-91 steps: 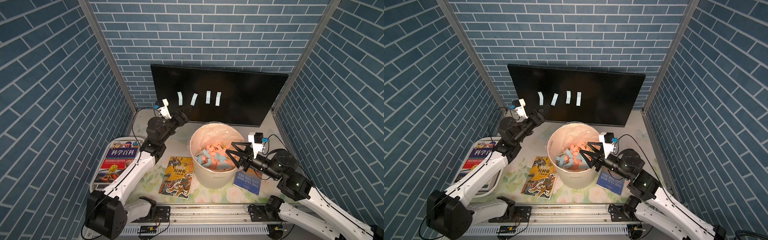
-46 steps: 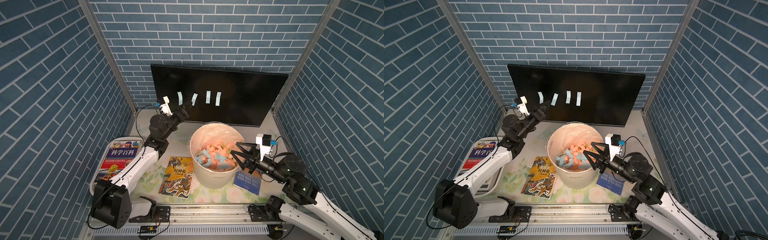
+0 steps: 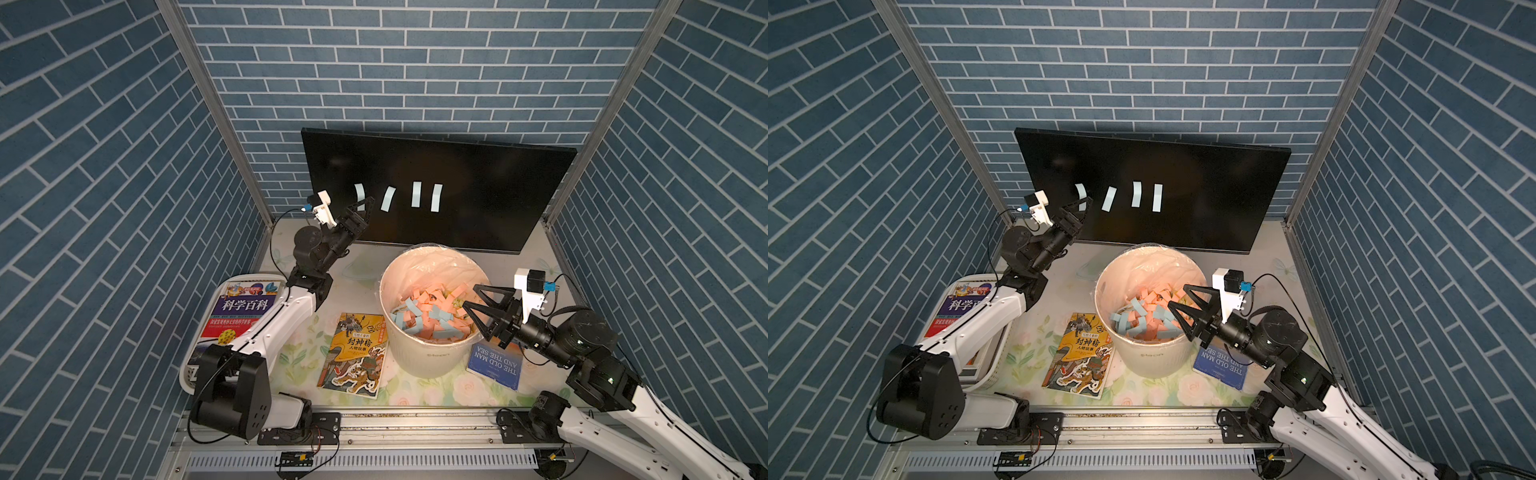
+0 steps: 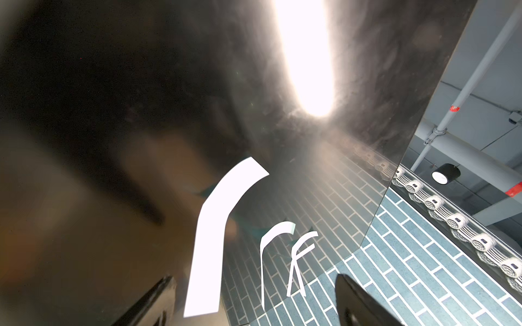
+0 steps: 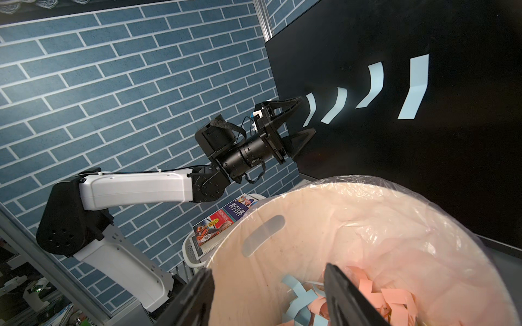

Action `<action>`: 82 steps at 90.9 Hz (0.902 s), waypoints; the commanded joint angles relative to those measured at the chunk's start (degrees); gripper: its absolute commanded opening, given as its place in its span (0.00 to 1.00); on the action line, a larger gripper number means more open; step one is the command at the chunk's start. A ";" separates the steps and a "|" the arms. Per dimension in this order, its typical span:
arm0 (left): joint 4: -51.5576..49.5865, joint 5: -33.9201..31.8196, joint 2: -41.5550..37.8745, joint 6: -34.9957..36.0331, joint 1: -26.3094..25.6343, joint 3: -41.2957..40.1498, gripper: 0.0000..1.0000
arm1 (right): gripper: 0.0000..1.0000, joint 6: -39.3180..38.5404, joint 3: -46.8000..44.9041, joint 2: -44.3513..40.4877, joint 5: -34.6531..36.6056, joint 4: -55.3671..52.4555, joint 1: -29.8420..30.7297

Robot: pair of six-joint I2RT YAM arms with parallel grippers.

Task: Remove the sticky note from the monitor
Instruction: Tear off the sticky note from the monitor.

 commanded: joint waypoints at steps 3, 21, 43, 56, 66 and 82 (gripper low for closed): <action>4.46 2.44 1.39 -2.60 1.30 0.59 0.89 | 0.66 0.84 -0.74 -0.85 0.39 1.17 0.28; 6.54 3.63 3.51 -4.58 1.93 1.13 0.83 | 0.66 0.92 -0.64 -0.92 0.16 1.13 0.28; 8.18 3.28 3.57 -6.77 2.49 0.16 0.73 | 0.66 0.93 -0.55 -0.98 0.21 0.76 0.30; 8.78 2.88 2.92 -7.28 2.98 -0.43 0.72 | 0.66 0.89 -0.22 -1.05 0.25 0.49 0.27; 9.40 3.29 3.01 -8.06 3.65 -0.31 0.68 | 0.66 0.80 -0.03 -1.07 0.36 0.17 0.28; 10.79 3.39 3.24 -9.85 4.26 -0.45 0.61 | 0.66 0.83 0.15 -1.25 0.50 -0.06 0.39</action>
